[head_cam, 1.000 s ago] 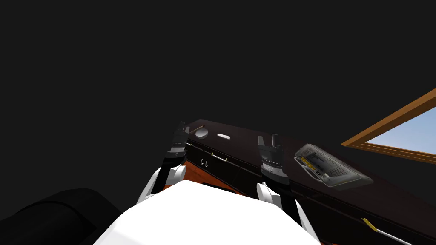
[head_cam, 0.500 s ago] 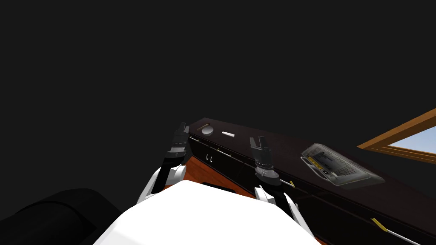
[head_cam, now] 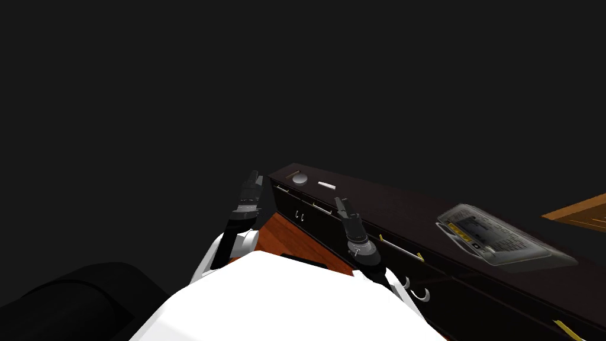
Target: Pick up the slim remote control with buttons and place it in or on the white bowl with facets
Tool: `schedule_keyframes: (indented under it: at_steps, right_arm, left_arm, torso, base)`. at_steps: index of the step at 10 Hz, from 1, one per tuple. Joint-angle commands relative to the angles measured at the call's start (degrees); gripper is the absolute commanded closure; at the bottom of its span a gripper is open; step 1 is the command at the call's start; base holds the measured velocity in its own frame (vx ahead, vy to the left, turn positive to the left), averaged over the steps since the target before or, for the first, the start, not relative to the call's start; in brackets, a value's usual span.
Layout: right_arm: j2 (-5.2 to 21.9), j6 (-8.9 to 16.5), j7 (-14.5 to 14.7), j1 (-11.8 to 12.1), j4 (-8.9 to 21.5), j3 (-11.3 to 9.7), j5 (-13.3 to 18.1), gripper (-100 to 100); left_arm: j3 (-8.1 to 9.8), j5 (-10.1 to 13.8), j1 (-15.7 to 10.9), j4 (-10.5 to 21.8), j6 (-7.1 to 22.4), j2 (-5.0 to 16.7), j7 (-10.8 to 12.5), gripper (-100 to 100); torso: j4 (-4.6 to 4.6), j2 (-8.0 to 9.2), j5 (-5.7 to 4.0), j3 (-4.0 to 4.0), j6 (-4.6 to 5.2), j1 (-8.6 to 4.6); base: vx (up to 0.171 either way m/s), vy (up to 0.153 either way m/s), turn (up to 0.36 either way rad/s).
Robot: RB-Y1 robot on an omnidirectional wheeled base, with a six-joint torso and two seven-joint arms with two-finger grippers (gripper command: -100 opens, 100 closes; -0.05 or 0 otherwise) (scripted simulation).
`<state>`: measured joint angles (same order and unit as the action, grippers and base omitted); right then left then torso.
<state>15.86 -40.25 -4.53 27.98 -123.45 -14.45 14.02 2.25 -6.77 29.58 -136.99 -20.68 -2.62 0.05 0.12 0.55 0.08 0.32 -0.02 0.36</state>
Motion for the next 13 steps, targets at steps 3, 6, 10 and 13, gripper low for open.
schedule_keyframes:
  at_steps: [3, 6, 10, 13]
  right_arm:
    - [5.74, -3.83, 0.73, -0.31, 3.93, -4.27, 3.70, -100]
    - [10.09, -5.39, 0.91, -0.52, 5.92, -5.70, 5.09, -100]
    - [17.23, -8.36, 1.18, -0.96, 10.39, -8.44, 7.85, -100]
    - [22.63, -11.04, 1.32, -1.41, 14.96, -10.98, 10.48, -100]
  left_arm:
    - [0.00, 0.00, 0.01, 0.00, 0.00, 0.00, 0.00, 0]
    - [0.01, 0.00, 0.01, 0.00, 0.00, 0.01, 0.00, 0]
    - [0.01, 0.00, 0.01, 0.00, 0.00, 0.00, 0.00, 0]
    - [0.01, 0.00, 0.02, 0.00, 0.00, 0.01, 0.00, 0]
  torso:
    - [0.00, -0.06, 0.02, -0.02, 0.04, 0.02]
    - [-0.05, -0.24, -0.04, -0.13, 0.01, -0.21]
    - [-0.03, -0.16, -0.02, -0.09, 0.02, -0.11]
    - [-0.04, -0.23, -0.03, -0.12, 0.06, -0.24]
  base:
    - [-0.112, 0.130, 0.167]
    - [-0.058, 0.066, 0.126]
    - [-0.078, 0.087, 0.147]
    - [-0.064, 0.085, 0.173]
